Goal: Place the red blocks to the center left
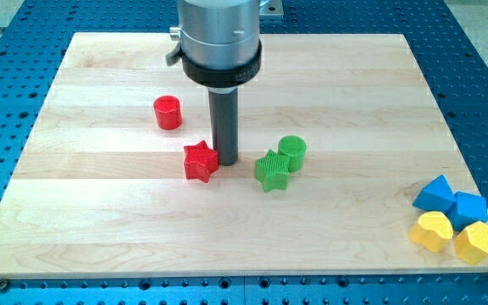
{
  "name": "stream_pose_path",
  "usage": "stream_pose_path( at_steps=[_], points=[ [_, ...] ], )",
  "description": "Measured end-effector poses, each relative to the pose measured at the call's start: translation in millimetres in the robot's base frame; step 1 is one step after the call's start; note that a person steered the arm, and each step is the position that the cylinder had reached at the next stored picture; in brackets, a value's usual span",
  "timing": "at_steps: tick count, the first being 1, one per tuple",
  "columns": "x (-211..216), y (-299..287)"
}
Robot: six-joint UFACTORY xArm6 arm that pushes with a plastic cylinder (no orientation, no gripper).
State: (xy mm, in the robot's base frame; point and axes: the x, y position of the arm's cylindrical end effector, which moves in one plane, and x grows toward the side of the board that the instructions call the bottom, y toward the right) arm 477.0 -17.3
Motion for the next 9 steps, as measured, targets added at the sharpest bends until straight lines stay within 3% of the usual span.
stream_pose_path(
  at_steps=[2, 3, 4, 7, 8, 9],
  points=[
    [62.1, -7.6],
    [55.7, -30.8],
    [6.0, -34.7],
    [-20.7, -15.8],
    [-56.4, -18.8],
    [-85.7, -72.6]
  ],
)
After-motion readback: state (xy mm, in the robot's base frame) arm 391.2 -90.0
